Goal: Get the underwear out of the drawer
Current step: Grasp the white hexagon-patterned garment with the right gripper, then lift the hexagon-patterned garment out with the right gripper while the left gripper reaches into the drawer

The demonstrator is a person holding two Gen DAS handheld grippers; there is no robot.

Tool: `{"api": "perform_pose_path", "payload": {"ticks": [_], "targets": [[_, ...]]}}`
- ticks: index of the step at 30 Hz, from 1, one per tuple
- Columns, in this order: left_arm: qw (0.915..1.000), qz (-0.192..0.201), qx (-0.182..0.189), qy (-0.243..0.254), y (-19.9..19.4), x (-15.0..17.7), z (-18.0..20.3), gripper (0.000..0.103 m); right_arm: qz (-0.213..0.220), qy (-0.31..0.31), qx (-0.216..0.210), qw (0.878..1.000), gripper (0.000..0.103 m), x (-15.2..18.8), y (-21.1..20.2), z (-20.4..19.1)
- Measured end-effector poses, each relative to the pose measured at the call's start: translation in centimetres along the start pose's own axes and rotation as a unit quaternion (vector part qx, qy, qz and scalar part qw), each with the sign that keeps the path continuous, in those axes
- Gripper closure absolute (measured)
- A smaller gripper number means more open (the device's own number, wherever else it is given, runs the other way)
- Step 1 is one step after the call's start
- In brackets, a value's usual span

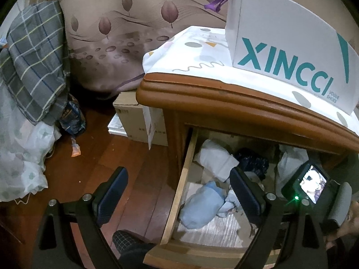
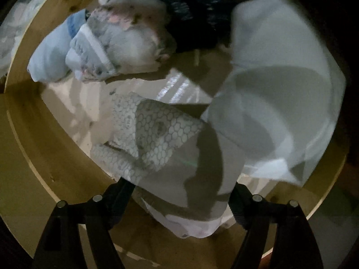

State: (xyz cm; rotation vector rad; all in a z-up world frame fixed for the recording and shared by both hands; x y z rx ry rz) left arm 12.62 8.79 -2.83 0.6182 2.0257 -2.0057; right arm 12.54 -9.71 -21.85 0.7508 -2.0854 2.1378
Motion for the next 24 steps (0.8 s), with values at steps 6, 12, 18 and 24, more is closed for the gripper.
{"api": "perform_pose_path", "payload": {"ticks": [6,12,18,24], "targets": [[1.0000,-0.002,-0.003,0.003,0.1,0.0,0.0,0.012,-0.014,-0.013,0.005,1.000,0.022,-2.0,0.1,-0.7],[1.0000,-0.006,-0.006,-0.002,0.3,-0.1,-0.2,0.012,-0.013,-0.031,0.027,0.999,0.017,-3.6,0.5,-0.5],[0.9999,-0.010,-0.008,-0.010,0.7,-0.2,-0.6,0.012,-0.004,-0.040,0.021,0.999,0.043,-3.2,-0.1,-0.8],[0.9997,-0.014,-0.013,-0.016,1.1,-0.4,-1.0,0.012,0.009,-0.049,0.016,0.999,0.073,-1.0,-0.5,-2.5]]}}
Point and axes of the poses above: each gripper's, at about its wrist camera, not at the fingertips, and y roughly the way its jaws point, z to its right, x to its underside, the point moved 1 cm from there along y, roughly the way its jaws point, and after that the axes turned 14 degrees about -z, right-handed, at the moved point
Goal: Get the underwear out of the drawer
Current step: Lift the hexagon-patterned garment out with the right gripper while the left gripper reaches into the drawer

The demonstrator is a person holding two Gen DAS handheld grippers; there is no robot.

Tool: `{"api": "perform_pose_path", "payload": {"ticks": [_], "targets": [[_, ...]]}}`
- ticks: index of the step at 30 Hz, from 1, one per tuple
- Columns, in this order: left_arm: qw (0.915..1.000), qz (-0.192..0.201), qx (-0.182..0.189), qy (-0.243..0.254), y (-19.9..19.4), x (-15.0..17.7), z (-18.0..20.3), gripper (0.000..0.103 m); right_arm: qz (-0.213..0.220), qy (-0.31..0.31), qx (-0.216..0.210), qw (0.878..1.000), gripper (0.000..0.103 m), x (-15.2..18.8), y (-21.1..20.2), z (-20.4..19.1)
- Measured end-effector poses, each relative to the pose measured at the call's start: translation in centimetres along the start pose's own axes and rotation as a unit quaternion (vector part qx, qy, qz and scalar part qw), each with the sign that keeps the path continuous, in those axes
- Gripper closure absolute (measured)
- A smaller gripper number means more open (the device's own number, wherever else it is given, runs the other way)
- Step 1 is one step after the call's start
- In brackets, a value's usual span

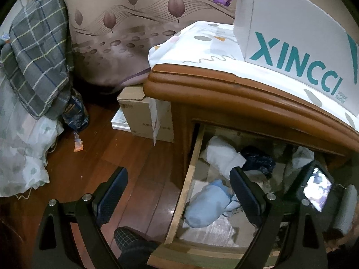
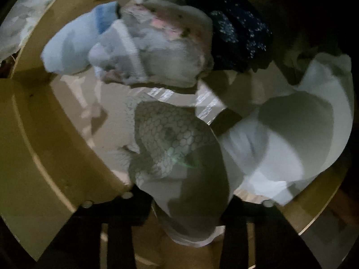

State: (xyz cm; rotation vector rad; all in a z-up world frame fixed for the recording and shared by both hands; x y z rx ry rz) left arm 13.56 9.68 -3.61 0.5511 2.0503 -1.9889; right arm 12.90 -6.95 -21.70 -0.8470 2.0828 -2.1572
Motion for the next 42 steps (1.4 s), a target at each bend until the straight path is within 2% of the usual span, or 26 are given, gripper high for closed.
{"api": "perform_pose_path", "payload": {"ticks": [5,12,19,22,26,29,30,32,36,39,42], "targets": [[1.0000,-0.006,0.005,-0.004,0.1,0.1,0.0,0.012,0.044,0.019,-0.007,0.999,0.076,2.6,-1.1,-0.1],[0.9998,-0.014,0.004,0.010,0.6,0.3,0.9,0.012,0.128,0.070,-0.038,0.989,0.076,7.5,-3.3,0.6],[0.9993,-0.028,0.000,0.027,1.5,0.6,2.1,0.012,0.208,0.148,-0.035,0.966,0.076,11.9,-4.4,2.3],[0.9989,-0.030,-0.002,0.037,1.7,0.9,2.6,0.012,0.231,0.174,-0.039,0.957,0.076,12.5,-3.9,2.5],[0.9973,-0.044,0.022,0.055,1.9,1.2,3.2,0.012,0.258,0.199,-0.050,0.944,0.076,13.7,-3.6,3.3],[0.9930,-0.067,0.064,0.073,2.4,1.5,3.9,0.012,0.289,0.213,-0.049,0.932,0.076,15.3,-4.0,3.7],[0.9897,-0.081,0.086,0.081,2.6,1.6,4.3,0.013,0.294,0.217,-0.057,0.929,0.076,15.2,-3.6,3.8],[0.9858,-0.092,0.099,0.100,2.8,1.9,5.2,0.013,0.309,0.228,-0.080,0.920,0.076,16.0,-3.7,4.6],[0.9762,-0.104,0.101,0.161,3.5,2.3,7.8,0.013,0.326,0.235,-0.093,0.911,0.076,16.2,-3.8,4.9],[0.9647,-0.137,0.093,0.205,5.2,2.2,9.8,0.013,0.336,0.239,-0.099,0.906,0.076,16.8,-4.0,5.2],[0.9578,-0.167,0.073,0.222,7.2,2.3,10.5,0.014,0.346,0.248,-0.108,0.898,0.076,17.3,-4.2,5.7]]}}
Point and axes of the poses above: each gripper's, at about its wrist camera, not at the fingertips, and y roughly the way its jaws point, z to its right, x to its underside, the point moved 1 cm from there along y, roughly the way its jaws point, and after that the axes turned 14 degrees about -z, right-handed, at the moved point
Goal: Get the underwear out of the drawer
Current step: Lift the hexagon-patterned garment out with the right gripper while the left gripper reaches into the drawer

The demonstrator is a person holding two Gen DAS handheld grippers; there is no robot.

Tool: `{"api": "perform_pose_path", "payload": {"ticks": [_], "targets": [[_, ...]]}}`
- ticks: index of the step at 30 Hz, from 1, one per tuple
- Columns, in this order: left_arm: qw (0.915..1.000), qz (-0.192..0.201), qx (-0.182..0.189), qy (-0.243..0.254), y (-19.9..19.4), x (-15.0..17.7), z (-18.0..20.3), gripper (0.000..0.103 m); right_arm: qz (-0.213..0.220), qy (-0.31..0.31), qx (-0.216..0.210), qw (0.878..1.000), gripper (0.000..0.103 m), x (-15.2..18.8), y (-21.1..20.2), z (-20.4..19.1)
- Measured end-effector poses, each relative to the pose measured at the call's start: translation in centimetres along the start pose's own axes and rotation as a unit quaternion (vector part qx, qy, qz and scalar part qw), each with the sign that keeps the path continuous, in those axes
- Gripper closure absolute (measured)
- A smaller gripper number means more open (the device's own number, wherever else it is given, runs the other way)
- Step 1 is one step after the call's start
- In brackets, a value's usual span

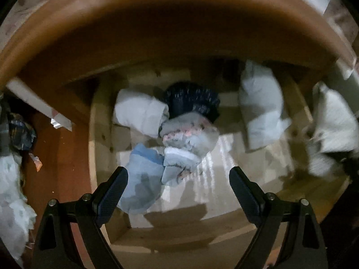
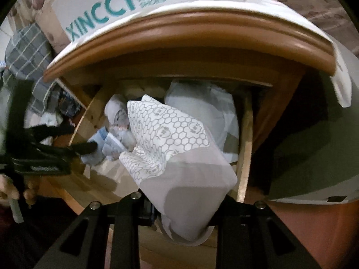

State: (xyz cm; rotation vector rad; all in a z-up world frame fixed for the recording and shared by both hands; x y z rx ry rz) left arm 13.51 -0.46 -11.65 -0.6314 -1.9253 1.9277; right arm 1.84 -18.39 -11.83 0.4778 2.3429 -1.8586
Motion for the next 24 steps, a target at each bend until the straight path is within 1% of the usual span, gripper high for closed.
{"api": "perform_pose_path", "payload": {"ticks": [2,3,7,9,11,12,13,16,17,20,24], "targets": [[0.9996,-0.027,-0.003,-0.003,1.2,-0.4,-0.2,0.016,0.004,0.009,-0.006,1.000,0.076,-0.1,-0.3,0.5],[0.9994,-0.035,-0.001,-0.008,1.6,-0.5,-0.4,0.019,0.005,0.013,-0.009,1.000,0.076,-0.1,-0.3,0.7],[0.9972,-0.065,0.020,-0.030,2.7,-1.7,-0.7,0.025,0.010,0.026,-0.023,0.999,0.076,-0.3,-0.7,1.2],[0.9962,-0.083,0.015,-0.024,3.3,-2.3,-0.5,0.028,0.014,0.029,-0.026,0.999,0.076,-0.3,-0.9,1.4],[0.9953,-0.096,0.007,-0.006,4.0,-2.7,0.0,0.033,0.013,0.030,-0.028,0.999,0.076,-0.4,-0.9,1.4],[0.9944,-0.106,0.004,0.004,4.4,-2.8,0.2,0.039,0.013,0.030,-0.028,0.999,0.076,-0.3,-0.9,1.4],[0.9934,-0.114,0.006,0.011,4.6,-3.0,0.3,0.042,0.012,0.031,-0.028,0.999,0.076,-0.3,-0.9,1.4],[0.9927,-0.118,-0.016,0.021,4.8,-3.5,0.6,0.043,0.009,0.030,-0.031,0.999,0.076,-0.3,-0.8,1.4],[0.9923,-0.120,-0.016,0.025,4.9,-3.8,0.7,0.043,0.009,0.029,-0.032,0.999,0.076,-0.4,-0.8,1.3],[0.9895,-0.142,0.000,0.026,5.7,-4.7,0.8,0.041,0.006,0.029,-0.034,0.999,0.076,-0.5,-0.6,1.4],[0.9869,-0.159,0.003,0.024,6.8,-5.7,1.1,0.041,0.007,0.027,-0.035,0.999,0.076,-0.6,-0.6,1.4]]}}
Point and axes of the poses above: each gripper's, at about its wrist camera, not at the fingertips, and y roughly the way its jaws point, z to its right, x to its underside, the point moved 1 cm from there along y, roughly the way its jaws point, and after that the axes turned 14 degrees about -z, right-handed, at the moved point
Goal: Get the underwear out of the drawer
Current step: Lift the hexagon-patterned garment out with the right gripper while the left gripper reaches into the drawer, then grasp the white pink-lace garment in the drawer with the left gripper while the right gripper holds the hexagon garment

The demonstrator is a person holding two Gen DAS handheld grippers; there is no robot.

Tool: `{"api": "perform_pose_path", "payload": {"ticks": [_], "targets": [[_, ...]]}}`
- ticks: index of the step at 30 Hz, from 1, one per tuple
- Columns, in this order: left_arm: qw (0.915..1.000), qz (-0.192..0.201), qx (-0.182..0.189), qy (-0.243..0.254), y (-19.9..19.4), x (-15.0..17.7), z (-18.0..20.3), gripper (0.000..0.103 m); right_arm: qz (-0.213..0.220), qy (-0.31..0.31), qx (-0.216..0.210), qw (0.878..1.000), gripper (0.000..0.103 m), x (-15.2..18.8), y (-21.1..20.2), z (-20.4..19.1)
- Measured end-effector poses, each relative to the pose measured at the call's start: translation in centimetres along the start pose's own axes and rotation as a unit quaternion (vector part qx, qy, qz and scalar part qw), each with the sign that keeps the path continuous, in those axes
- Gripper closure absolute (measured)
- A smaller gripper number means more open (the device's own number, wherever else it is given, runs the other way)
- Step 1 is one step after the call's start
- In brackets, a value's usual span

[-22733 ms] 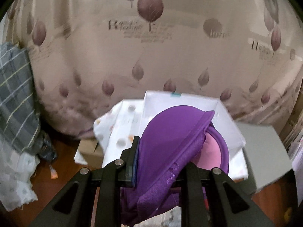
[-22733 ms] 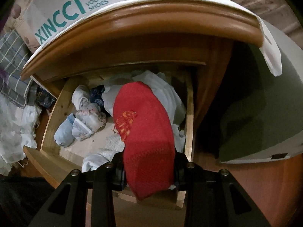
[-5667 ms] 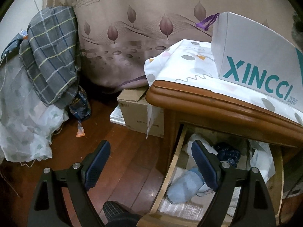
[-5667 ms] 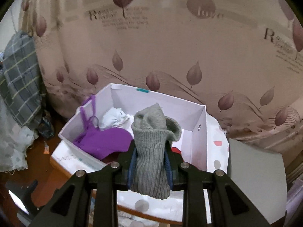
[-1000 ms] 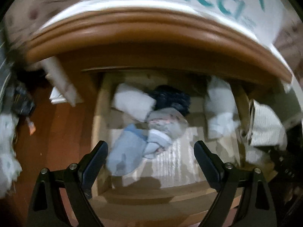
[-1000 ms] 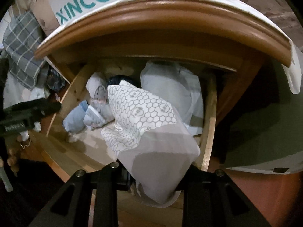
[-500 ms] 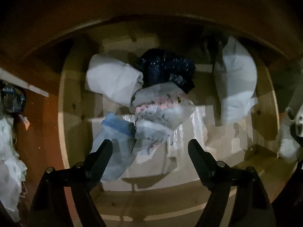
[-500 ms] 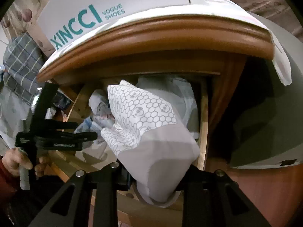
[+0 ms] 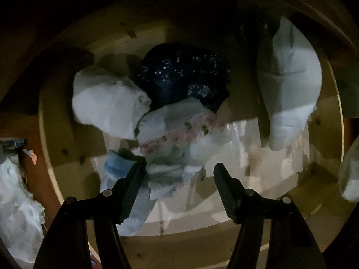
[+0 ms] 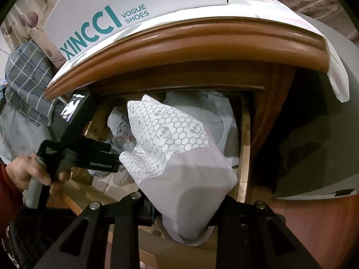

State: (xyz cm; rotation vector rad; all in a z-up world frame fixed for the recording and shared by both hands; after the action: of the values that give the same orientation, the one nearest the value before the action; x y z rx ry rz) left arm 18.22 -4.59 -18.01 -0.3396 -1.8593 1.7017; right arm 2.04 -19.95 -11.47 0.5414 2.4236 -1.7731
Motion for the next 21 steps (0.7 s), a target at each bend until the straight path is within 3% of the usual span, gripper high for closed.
{"api": "perform_pose_path", "payload": {"ticks": [3,6,8,9,10,12,17,20,21], "targets": [[0.9997,-0.024,0.000,0.008,1.1,-0.5,0.5,0.042,-0.002,0.004,0.000,1.000,0.076,0.0,0.1,0.1],[0.9997,-0.021,0.009,0.006,1.2,-0.6,0.4,0.043,-0.004,0.002,0.002,1.000,0.076,0.0,0.2,0.0],[0.9998,-0.019,0.010,0.006,1.2,-0.6,0.2,0.056,-0.004,-0.002,0.004,1.000,0.076,-0.1,0.2,-0.2],[0.9996,-0.025,0.010,0.000,1.5,-0.6,0.1,0.079,-0.006,-0.003,0.002,1.000,0.076,-0.1,0.3,-0.2],[0.9991,-0.035,0.023,-0.006,1.9,-0.5,-0.2,0.085,-0.006,-0.003,0.002,1.000,0.076,0.0,0.3,-0.3],[0.9972,-0.047,0.053,-0.024,2.3,-0.2,-1.0,0.087,-0.006,-0.006,0.002,1.000,0.076,0.0,0.4,-0.4],[0.9970,-0.042,0.060,-0.024,1.7,2.0,-1.2,0.091,-0.006,-0.002,0.001,1.000,0.076,0.0,0.4,-0.2],[0.9961,-0.048,0.073,-0.017,1.4,3.1,-1.3,0.090,-0.004,0.000,-0.002,1.000,0.076,-0.1,0.2,-0.2],[0.9966,-0.048,0.063,-0.023,1.2,3.3,-1.5,0.085,-0.002,-0.002,-0.001,1.000,0.076,-0.1,0.1,-0.3]]}}
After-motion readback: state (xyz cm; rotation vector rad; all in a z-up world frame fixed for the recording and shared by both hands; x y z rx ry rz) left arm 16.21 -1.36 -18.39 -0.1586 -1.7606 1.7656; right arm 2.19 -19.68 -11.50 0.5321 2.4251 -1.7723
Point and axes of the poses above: each gripper's, at about its wrist camera, not at the fingertips, and y roughly the way its jaws point, z to its right, x to its underside, the point moved 1 cm from there along y, roughly the way its jaws point, and after that the axes turned 14 degrees about -z, right-handed, at the moved point
